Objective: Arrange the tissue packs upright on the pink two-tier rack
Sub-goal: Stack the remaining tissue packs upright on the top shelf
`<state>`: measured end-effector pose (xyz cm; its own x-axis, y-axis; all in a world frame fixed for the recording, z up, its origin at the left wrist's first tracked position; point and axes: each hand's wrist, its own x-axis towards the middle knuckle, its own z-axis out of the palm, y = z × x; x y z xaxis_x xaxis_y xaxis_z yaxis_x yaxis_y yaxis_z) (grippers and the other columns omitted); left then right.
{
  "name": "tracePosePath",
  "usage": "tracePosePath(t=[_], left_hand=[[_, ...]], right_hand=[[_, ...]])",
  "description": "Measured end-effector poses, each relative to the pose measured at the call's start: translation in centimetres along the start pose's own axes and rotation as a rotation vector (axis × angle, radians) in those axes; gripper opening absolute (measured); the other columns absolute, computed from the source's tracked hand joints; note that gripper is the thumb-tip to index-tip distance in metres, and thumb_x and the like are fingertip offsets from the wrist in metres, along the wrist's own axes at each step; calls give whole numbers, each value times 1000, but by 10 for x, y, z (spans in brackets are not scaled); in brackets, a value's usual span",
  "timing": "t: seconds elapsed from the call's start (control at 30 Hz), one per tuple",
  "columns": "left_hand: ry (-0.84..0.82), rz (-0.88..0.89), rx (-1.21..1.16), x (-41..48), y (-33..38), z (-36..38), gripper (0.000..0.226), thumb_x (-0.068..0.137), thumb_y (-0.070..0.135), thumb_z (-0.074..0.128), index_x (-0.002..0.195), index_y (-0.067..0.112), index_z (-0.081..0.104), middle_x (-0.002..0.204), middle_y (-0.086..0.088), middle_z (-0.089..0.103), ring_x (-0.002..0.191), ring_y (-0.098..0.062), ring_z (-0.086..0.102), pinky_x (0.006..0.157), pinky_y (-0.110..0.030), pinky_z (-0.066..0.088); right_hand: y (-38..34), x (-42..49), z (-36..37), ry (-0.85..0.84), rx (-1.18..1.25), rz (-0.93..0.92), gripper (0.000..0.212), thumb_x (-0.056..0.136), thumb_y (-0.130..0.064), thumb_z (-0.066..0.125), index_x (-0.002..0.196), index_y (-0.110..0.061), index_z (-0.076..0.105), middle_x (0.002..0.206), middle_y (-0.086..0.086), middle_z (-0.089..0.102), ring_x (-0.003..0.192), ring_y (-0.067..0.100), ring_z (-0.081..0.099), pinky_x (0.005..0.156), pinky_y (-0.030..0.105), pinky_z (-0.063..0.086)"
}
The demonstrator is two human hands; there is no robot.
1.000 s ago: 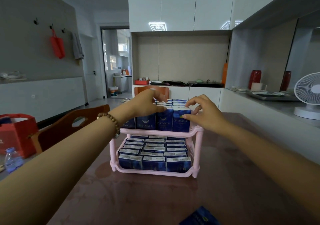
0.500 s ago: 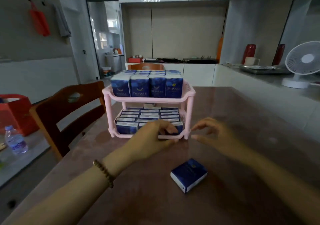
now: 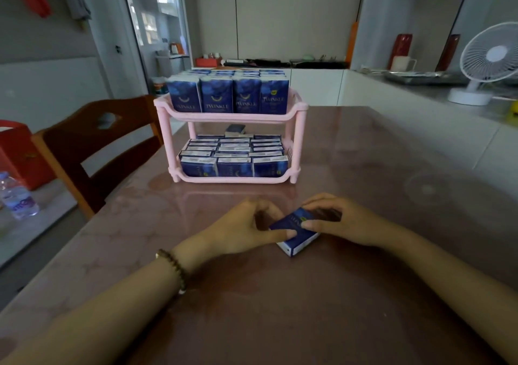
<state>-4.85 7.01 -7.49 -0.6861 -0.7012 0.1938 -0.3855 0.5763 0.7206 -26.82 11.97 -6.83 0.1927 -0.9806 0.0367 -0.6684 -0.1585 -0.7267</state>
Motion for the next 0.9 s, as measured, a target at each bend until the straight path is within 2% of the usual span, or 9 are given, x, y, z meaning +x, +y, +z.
tracePosePath(t=[0.2, 0.27, 0.37, 0.43, 0.53, 0.6, 0.73, 0.8, 0.9], left_hand=[[13, -55, -199, -2, -1, 4, 38, 69, 21, 83, 88, 20, 50, 76, 9, 58, 73, -9, 55, 75, -38, 49], [5, -32, -275, -3, -1, 4, 42, 69, 15, 82, 93, 19, 47, 76, 9, 62, 75, -10, 58, 78, -39, 51], [80, 35, -211, -3, 4, -3, 40, 71, 21, 81, 95, 18, 49, 78, 4, 62, 73, -13, 54, 72, -33, 48], [167, 116, -128, -1, 9, -12, 36, 74, 25, 79, 95, 15, 51, 84, -5, 62, 75, -16, 54, 71, -26, 45], [394, 253, -58, 8, 18, -36, 30, 79, 33, 72, 97, 17, 53, 89, 0, 58, 84, -11, 54, 76, -22, 45], [584, 286, 30, 16, 24, -60, 34, 82, 40, 64, 107, 20, 53, 101, 6, 59, 97, -7, 54, 85, -20, 44], [872, 203, 36, 28, 33, -110, 44, 88, 36, 61, 127, 23, 46, 128, 12, 48, 117, -1, 44, 96, -9, 35], [936, 155, 99, 35, 29, -130, 54, 87, 40, 60, 135, 25, 40, 133, 11, 42, 122, 0, 35, 102, -15, 32], [884, 52, 373, 47, 14, -149, 66, 86, 52, 55, 144, 30, 32, 153, 4, 28, 140, -15, 20, 114, -37, 20]], right_hand=[[-5, -3, 6, 26, 200, -65, 34, 80, -21, 69, 107, -38, 59, 109, -19, 64, 100, -9, 60, 79, 9, 48], [-5, -3, 8, 31, 250, -77, 37, 81, -19, 67, 112, -38, 57, 111, -20, 63, 103, -9, 59, 82, 10, 48], [-10, -2, 9, 97, 291, -115, 44, 77, -26, 68, 118, -38, 55, 115, -14, 64, 106, 1, 62, 86, 20, 53], [-20, 3, 4, 187, 333, -177, 46, 70, -27, 69, 114, -33, 57, 111, -7, 67, 99, 8, 66, 82, 25, 55], [-47, 23, -21, 343, 349, -278, 35, 69, -17, 72, 99, -28, 58, 96, -6, 68, 82, 2, 66, 74, 17, 53], [-68, 40, -47, 431, 287, -343, 32, 73, -14, 73, 96, -30, 57, 96, -11, 66, 84, -3, 64, 76, 13, 51], [-112, 77, -92, 587, 156, -475, 30, 80, -14, 71, 104, -25, 60, 102, -11, 65, 91, 1, 61, 79, 9, 48], [-130, 96, -104, 620, 92, -494, 30, 81, -13, 70, 107, -23, 61, 99, -12, 63, 89, -2, 58, 75, 5, 45], [-141, 119, -105, 556, -105, -486, 30, 80, -14, 71, 108, -20, 62, 97, -12, 61, 84, -6, 54, 68, -2, 37]])
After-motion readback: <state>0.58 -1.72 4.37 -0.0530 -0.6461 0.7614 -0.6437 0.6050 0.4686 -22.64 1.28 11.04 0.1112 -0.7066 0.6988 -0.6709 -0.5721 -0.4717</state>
